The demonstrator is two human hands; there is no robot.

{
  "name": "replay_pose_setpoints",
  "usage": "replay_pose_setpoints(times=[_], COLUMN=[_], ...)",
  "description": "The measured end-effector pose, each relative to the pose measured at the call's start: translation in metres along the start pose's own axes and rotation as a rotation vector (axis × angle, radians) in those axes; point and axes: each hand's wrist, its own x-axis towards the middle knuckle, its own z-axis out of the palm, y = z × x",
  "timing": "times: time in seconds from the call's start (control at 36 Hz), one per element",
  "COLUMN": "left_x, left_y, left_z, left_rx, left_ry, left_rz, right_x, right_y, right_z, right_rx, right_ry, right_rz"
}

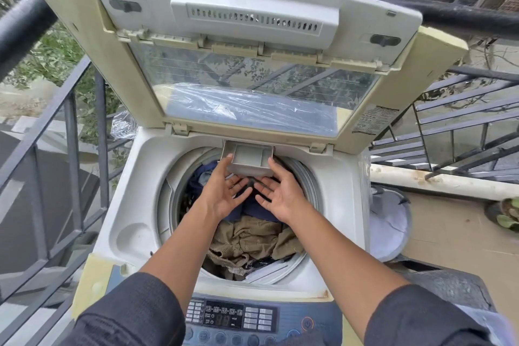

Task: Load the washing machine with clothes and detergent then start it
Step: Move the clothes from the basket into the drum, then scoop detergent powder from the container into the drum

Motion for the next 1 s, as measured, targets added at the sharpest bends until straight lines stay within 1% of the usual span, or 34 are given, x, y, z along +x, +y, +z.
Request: replay_pose_setpoints(times=[0.14, 0.31, 0.42, 0.56, 0.75, 0.92, 1.0], left_x=[-0.003, -0.011, -0.020, -0.040, -0.062, -0.087, -0.097], left_y=[0.001, -0.002, -0.011, -0.028, -0.048, -0.058, -0.063], left_z=[-0.003, -0.011, -0.019, -0.016, 0.006, 0.049, 0.074], left_rx=[0.045, 0.067, 0.099, 0.243, 0.450, 0.613, 0.677], left_ry=[0.015, 0.004, 0.023, 0.077, 0.043, -0.004, -0.033], left_rz=[0.006, -0.012, -0.027, -0.021, 0.013, 0.076, 0.159], right_x=[0.000, -0.009, -0.022, -0.041, -0.082, -0.126, -0.143], right_y=[0.002, -0.006, -0.009, -0.011, -0.018, -0.031, -0.040], right_z=[-0.005, -0.007, -0.015, -0.030, -0.045, -0.066, -0.081], right_rx=[-0.035, -0.146, -0.270, -0.446, -0.620, -0.682, -0.706], right_ry=[0.003, 0.025, 0.047, 0.079, 0.060, 0.108, 0.156], right_rz=[-0.013, -0.022, -0.037, -0.044, -0.175, -0.337, -0.429])
